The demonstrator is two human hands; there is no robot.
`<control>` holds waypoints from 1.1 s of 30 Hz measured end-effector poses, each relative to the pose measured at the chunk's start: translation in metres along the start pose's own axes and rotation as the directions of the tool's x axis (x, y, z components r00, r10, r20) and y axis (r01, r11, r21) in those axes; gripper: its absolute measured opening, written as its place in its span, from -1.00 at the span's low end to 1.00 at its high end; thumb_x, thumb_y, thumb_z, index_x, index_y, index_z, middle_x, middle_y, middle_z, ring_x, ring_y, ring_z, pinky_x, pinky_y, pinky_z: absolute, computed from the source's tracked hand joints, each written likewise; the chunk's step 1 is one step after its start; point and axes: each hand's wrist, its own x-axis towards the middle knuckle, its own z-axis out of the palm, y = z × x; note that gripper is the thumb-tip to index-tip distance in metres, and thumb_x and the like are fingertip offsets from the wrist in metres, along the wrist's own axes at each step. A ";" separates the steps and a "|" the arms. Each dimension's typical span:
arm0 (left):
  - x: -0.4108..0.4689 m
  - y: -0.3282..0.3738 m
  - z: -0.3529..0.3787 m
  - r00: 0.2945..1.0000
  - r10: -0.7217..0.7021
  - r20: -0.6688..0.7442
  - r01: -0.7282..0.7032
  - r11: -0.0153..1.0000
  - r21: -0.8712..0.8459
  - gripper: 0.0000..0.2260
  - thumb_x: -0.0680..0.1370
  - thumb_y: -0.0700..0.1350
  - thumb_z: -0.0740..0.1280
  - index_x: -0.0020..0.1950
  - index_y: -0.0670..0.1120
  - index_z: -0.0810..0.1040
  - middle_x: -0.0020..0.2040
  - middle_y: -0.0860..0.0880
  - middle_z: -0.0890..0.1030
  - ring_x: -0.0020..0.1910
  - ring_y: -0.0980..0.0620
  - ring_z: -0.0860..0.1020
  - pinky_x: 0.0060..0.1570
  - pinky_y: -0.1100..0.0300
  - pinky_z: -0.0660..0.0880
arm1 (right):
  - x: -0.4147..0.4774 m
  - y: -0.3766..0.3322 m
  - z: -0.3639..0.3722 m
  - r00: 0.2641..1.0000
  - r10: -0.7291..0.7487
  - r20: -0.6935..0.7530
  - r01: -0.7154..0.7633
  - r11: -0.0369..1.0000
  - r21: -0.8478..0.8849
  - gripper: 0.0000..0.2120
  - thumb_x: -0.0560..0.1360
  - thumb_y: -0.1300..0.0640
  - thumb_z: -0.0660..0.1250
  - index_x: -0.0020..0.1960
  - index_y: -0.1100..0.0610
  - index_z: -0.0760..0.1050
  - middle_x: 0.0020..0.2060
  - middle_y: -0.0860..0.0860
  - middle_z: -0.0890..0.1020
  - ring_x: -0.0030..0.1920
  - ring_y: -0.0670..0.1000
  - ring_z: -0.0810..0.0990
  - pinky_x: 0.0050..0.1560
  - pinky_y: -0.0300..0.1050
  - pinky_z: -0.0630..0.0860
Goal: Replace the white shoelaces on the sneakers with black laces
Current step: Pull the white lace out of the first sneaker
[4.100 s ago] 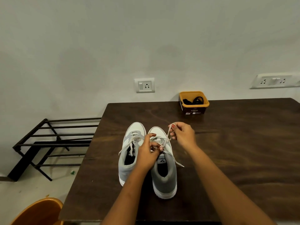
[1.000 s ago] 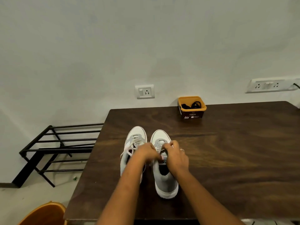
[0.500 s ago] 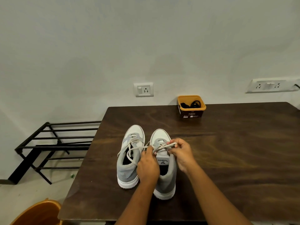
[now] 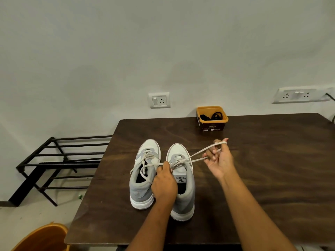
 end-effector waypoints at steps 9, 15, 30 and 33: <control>0.001 0.000 0.002 1.000 -0.006 -0.022 0.007 0.999 0.041 -0.78 0.64 -0.10 0.04 0.27 -0.07 0.28 0.19 -0.06 0.53 0.07 -0.12 0.57 -0.12 0.04 0.46 | -0.011 0.012 -0.002 0.988 0.024 0.149 0.031 0.935 -0.353 -0.65 0.63 -0.10 0.03 0.31 -0.07 0.44 0.30 0.01 0.54 -0.55 -0.15 0.31 -0.24 -0.18 0.43; 0.003 -0.001 0.004 0.994 0.110 -0.013 -0.107 0.985 0.138 -0.69 0.64 -0.13 0.02 0.38 -0.03 0.22 0.19 -0.04 0.53 0.10 -0.05 0.56 -0.07 0.11 0.47 | -0.014 0.032 -0.003 0.973 0.056 0.224 0.225 -0.009 -0.974 -0.40 0.59 0.11 0.21 0.53 -0.16 0.03 0.40 0.06 0.42 0.31 0.10 0.46 0.26 0.00 0.44; 0.000 -0.004 0.003 0.991 0.087 -0.100 -0.100 0.986 -0.133 -0.61 0.62 -0.11 0.07 0.46 0.03 0.21 0.27 0.01 0.53 0.21 0.02 0.50 0.06 0.13 0.46 | -0.016 0.063 0.008 0.881 0.038 0.471 0.423 -0.506 -0.752 -0.77 0.53 0.07 0.24 0.18 -0.07 0.47 0.06 0.04 0.65 0.04 0.12 0.62 -0.02 -0.07 0.52; -0.001 -0.004 0.003 0.992 0.055 -0.113 -0.072 0.986 -0.148 -0.61 0.61 -0.14 0.10 0.45 0.03 0.22 0.22 -0.01 0.56 0.16 -0.03 0.53 0.01 0.07 0.48 | -0.017 0.059 0.008 0.877 0.007 0.480 0.435 -0.432 -0.790 -0.76 0.50 0.15 0.23 0.09 -0.05 0.58 0.02 -0.01 0.66 0.02 0.08 0.62 -0.03 -0.12 0.51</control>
